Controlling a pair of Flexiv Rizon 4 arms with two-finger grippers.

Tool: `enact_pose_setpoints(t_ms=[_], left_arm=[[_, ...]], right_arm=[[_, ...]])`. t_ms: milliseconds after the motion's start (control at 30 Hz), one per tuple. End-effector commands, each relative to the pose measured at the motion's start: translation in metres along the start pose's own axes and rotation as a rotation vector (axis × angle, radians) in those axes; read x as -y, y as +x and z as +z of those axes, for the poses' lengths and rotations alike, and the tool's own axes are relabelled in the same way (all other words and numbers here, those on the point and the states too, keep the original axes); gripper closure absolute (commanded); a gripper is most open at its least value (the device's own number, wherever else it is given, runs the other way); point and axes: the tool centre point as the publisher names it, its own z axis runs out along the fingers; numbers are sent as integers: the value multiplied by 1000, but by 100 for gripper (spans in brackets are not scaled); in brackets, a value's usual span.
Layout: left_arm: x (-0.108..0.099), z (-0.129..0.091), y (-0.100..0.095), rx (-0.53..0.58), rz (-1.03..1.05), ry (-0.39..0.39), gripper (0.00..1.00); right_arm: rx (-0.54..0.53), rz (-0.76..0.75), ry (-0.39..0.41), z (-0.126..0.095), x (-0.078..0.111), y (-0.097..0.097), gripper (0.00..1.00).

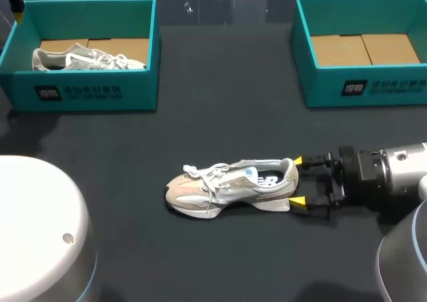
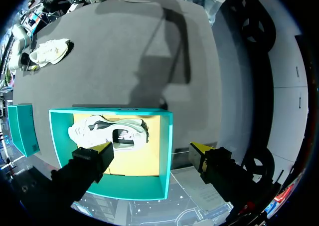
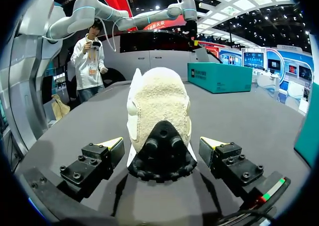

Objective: Take the shoe out of the shoebox, open the shoe tongue, remove and reinsert the insole, then place the shoe into the shoebox

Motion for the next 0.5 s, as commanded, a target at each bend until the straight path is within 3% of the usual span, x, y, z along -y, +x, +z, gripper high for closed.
enact_pose_setpoints(t_ms=[33, 500], left_arm=[[0, -1, 0, -2, 1, 1, 0], [0, -1, 0, -2, 1, 1, 0]], right_arm=[[-2, 0, 7, 8, -1, -1, 0], [-7, 1, 11, 25, -4, 2, 0]])
